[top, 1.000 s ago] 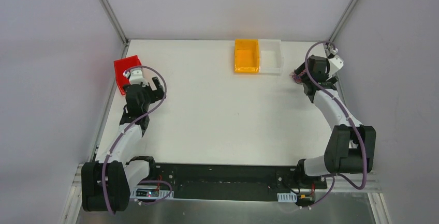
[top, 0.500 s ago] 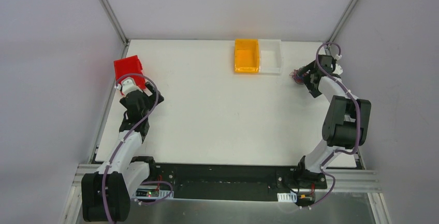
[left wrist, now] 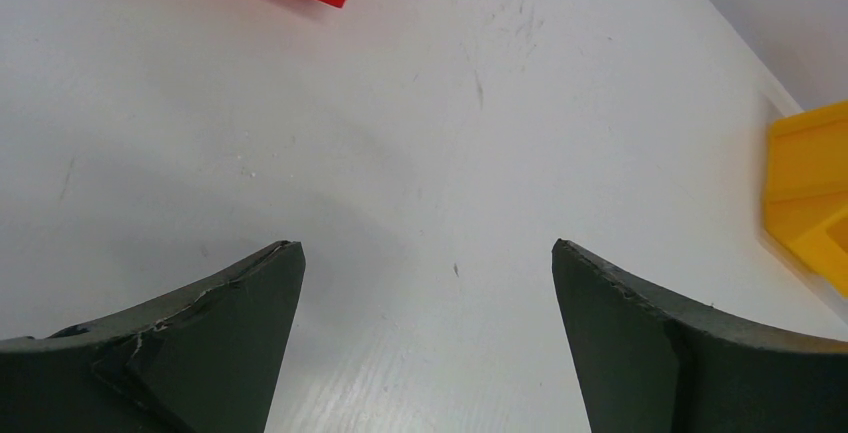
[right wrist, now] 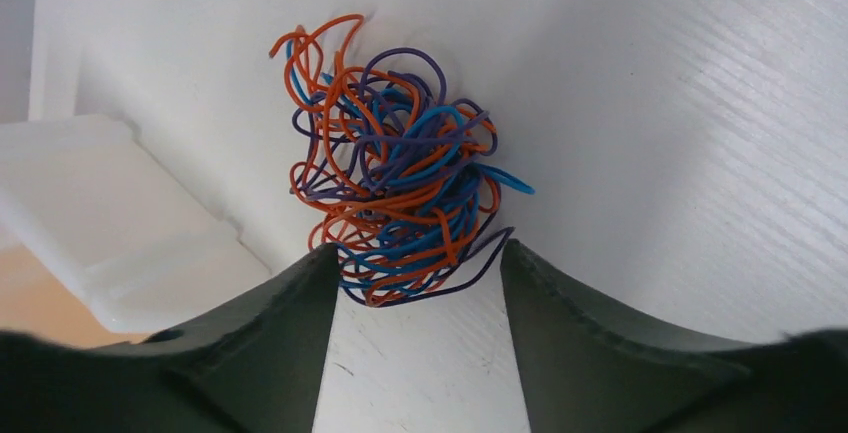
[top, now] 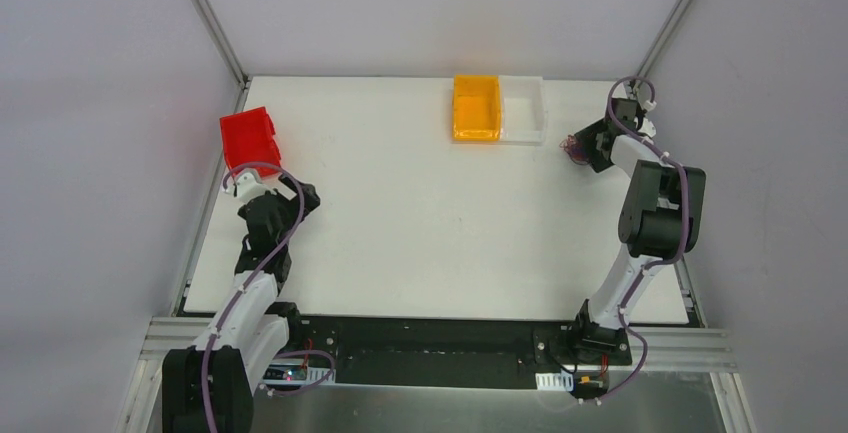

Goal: Untangle the cables

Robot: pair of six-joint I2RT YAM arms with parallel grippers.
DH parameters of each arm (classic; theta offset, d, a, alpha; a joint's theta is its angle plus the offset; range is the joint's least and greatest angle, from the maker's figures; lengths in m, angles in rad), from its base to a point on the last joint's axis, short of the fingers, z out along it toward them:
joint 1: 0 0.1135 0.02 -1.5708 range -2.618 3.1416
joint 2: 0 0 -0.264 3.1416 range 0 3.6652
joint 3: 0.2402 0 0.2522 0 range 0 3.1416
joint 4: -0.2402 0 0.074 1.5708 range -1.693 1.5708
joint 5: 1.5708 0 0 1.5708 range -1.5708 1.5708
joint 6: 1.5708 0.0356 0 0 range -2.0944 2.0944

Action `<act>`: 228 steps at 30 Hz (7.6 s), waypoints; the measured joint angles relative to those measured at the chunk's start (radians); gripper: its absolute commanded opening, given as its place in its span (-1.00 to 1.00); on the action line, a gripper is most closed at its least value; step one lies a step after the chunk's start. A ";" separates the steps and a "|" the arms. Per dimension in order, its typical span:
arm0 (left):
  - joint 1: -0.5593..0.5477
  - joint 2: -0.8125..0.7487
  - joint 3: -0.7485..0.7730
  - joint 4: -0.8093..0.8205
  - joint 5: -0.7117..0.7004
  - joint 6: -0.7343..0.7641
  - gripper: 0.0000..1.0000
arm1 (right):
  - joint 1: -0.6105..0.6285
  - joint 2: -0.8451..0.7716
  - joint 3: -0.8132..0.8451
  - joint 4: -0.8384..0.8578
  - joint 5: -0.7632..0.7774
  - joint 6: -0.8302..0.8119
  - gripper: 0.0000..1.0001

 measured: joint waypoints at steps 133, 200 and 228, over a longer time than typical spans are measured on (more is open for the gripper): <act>-0.688 0.851 0.595 -0.046 0.727 0.211 0.12 | 0.773 -0.677 -0.660 0.102 -0.225 -0.033 -1.00; -0.637 0.657 0.469 -0.037 0.621 0.223 0.38 | 0.710 -0.749 -0.621 0.004 -0.377 -0.028 0.00; -0.687 0.935 0.705 -0.253 0.742 0.311 0.12 | 0.757 -0.678 -0.748 0.073 -0.412 0.005 -0.68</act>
